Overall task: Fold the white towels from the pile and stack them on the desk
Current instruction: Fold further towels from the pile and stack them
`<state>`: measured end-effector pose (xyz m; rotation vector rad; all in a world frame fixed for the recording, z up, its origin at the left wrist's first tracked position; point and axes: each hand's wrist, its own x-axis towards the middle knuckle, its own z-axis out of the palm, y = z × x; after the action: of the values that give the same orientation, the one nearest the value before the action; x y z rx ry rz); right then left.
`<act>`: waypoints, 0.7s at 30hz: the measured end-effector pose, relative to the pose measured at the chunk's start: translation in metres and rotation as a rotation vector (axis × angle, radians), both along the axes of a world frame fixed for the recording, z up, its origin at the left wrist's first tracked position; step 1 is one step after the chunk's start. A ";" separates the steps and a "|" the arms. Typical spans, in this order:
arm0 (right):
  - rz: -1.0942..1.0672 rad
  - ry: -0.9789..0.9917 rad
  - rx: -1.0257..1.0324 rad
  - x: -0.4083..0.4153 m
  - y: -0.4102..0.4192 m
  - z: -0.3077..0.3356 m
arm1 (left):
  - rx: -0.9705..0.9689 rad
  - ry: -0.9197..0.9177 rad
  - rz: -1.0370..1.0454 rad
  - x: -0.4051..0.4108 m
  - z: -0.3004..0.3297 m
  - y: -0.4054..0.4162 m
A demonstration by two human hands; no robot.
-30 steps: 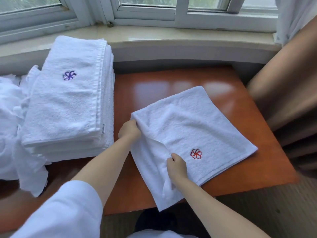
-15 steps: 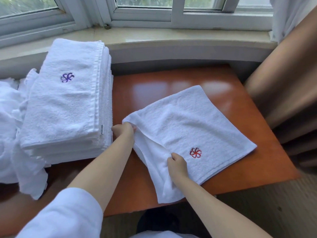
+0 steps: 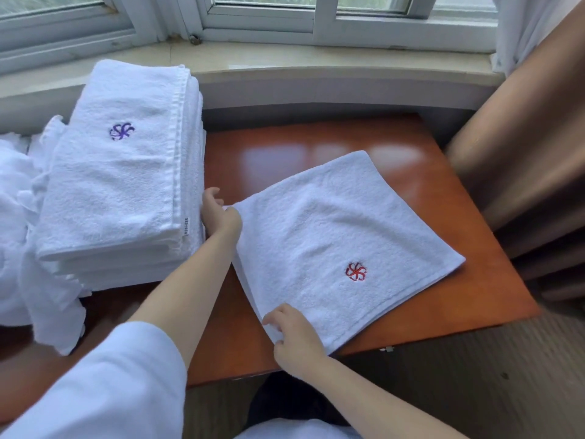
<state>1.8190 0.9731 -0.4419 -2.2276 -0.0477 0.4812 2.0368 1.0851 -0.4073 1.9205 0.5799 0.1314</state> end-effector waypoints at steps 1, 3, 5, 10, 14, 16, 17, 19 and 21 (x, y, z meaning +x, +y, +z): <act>-0.021 0.008 0.017 -0.001 -0.002 0.000 | 0.159 -0.049 -0.078 0.002 0.003 0.001; -0.025 0.028 0.045 -0.001 -0.005 0.003 | 0.393 -0.044 -0.226 0.006 0.004 0.006; 0.027 0.024 0.036 -0.004 -0.008 0.005 | 0.496 0.123 -0.356 0.007 -0.003 0.013; 0.026 -0.082 -0.088 -0.013 -0.009 0.005 | 0.621 0.484 -0.585 -0.003 -0.015 0.026; 0.028 -0.048 -0.132 -0.015 -0.010 0.004 | 0.557 0.476 -0.562 -0.011 -0.014 0.026; 0.059 0.098 -0.044 -0.014 -0.012 0.004 | 0.512 0.468 -0.478 -0.022 -0.016 0.023; 0.042 0.185 0.040 -0.012 -0.013 0.006 | 0.493 0.455 -0.422 -0.029 -0.017 0.020; -0.043 0.210 0.118 -0.004 -0.018 0.007 | 0.394 0.463 -0.277 -0.046 -0.020 0.010; -0.169 0.072 0.007 0.008 -0.029 0.007 | 0.216 0.553 -0.115 -0.064 -0.018 -0.002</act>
<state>1.8273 0.9440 -0.4351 -2.1831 0.1754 0.4668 1.9733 1.0828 -0.4252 2.2037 0.8417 -0.4416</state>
